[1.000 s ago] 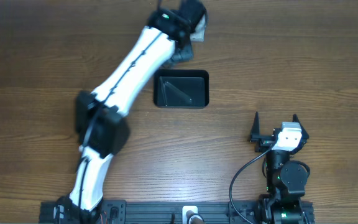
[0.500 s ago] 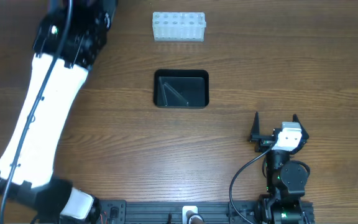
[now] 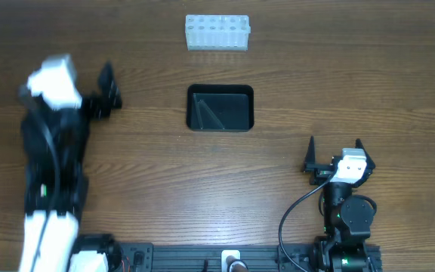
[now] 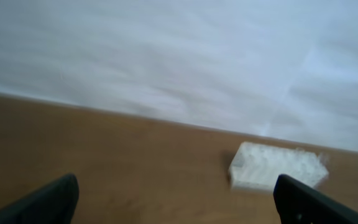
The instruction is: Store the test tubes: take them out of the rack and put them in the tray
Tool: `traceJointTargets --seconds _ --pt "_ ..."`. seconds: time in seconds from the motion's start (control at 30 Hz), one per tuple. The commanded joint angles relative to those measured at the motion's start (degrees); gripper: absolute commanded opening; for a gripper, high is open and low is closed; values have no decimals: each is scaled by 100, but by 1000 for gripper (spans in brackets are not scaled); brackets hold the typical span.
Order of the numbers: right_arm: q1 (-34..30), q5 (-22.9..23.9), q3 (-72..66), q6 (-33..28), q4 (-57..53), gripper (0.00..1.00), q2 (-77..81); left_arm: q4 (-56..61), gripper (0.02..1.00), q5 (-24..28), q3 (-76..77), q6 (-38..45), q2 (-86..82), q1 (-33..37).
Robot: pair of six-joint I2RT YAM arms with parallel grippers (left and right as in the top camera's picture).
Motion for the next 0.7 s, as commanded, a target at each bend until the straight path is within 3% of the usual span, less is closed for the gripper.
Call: traceJointTargets --seconds 0.03,0.27,0.7 --pt "-35 -9 -33 17 -24 991 -57 -50 1000 619 -1296 503 -1849 326" --pt "-35 -11 -33 17 -24 993 -57 -365 1000 750 -2721 835 -3823 498" --pt "-35 -11 -33 17 -24 991 -57 -426 1000 804 -3519 1123 -4754 590"
